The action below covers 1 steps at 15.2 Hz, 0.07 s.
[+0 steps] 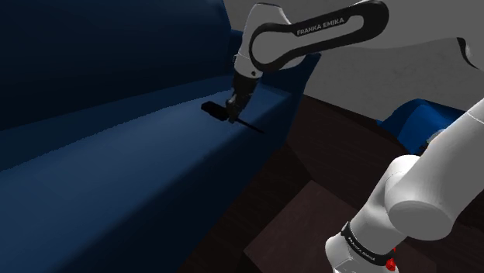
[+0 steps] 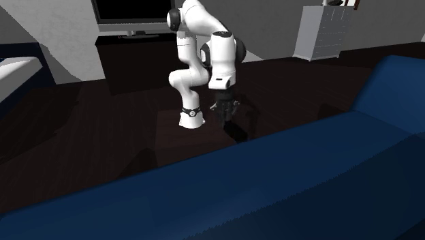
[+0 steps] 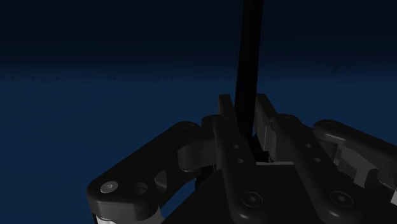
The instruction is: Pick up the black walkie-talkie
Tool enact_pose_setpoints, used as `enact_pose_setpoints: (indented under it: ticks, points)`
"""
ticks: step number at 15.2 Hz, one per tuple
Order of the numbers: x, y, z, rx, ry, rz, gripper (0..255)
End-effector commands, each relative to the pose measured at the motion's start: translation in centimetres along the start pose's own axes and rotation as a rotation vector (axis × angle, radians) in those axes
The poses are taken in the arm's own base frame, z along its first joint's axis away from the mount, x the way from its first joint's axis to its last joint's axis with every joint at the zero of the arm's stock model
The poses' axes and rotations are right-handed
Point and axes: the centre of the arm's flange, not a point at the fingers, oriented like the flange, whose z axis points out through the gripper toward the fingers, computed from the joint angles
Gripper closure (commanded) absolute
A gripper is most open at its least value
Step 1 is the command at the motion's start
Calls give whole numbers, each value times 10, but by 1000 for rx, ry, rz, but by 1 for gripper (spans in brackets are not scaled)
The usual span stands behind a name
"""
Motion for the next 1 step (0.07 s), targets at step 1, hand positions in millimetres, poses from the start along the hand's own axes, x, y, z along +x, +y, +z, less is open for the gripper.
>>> enact_pose_setpoints:
  ticks: [1]
  points:
    - [1,-1,-3,0,0,0,255]
